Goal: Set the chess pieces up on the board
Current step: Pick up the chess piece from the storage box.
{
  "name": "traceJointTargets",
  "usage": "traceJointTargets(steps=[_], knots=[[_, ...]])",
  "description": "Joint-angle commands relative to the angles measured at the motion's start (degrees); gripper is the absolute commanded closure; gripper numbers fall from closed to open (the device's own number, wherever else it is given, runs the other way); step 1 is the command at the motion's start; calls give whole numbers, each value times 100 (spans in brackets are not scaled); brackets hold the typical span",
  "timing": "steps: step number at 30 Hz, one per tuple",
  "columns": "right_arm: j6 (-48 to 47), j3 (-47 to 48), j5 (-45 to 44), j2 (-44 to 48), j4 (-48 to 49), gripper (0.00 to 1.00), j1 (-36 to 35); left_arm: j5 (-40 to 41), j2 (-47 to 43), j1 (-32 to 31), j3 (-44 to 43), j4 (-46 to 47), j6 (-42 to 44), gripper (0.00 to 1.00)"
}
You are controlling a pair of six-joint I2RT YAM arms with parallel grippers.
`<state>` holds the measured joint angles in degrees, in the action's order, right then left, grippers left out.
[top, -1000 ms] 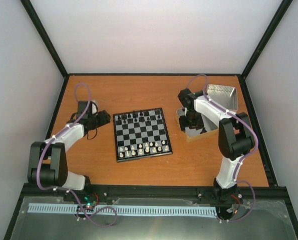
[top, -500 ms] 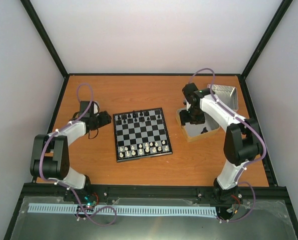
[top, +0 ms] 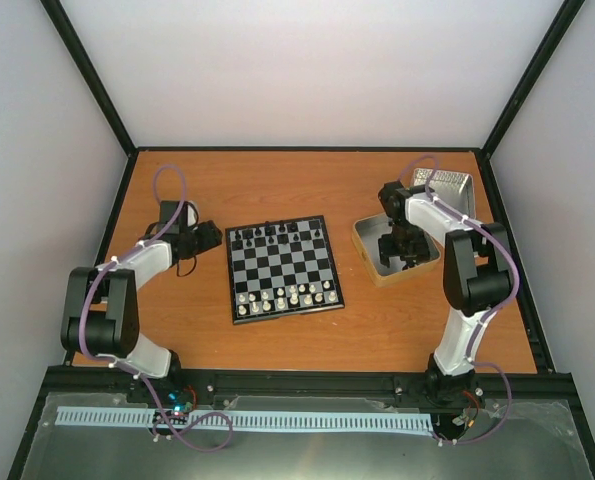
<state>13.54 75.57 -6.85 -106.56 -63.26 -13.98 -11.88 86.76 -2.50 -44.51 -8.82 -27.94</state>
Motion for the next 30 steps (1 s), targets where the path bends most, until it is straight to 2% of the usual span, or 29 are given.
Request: traceJointTargets(steps=[1, 4, 8, 13, 17, 26, 28, 30], knots=[[192, 191, -796, -133, 68, 25, 0, 70, 90, 28, -237, 66, 24, 34], [339, 204, -783, -256, 186, 29, 110, 70, 134, 26, -261, 60, 32, 34], [299, 89, -288, -382, 343, 35, 230, 102, 170, 24, -298, 34, 74, 34], [273, 9, 187, -593, 417, 52, 371, 125, 221, 26, -336, -3, 96, 34], [257, -59, 172, -606, 630, 56, 443, 111, 256, 23, -383, -17, 104, 34], [237, -11, 377, -643, 1099, 81, 484, 111, 224, 28, -498, -39, 147, 34], [228, 38, 338, -603, 1087, 82, 484, 130, 202, 24, -497, -41, 157, 34], [215, 165, 137, -587, 915, 73, 484, 127, 177, 30, -506, -37, 163, 34]])
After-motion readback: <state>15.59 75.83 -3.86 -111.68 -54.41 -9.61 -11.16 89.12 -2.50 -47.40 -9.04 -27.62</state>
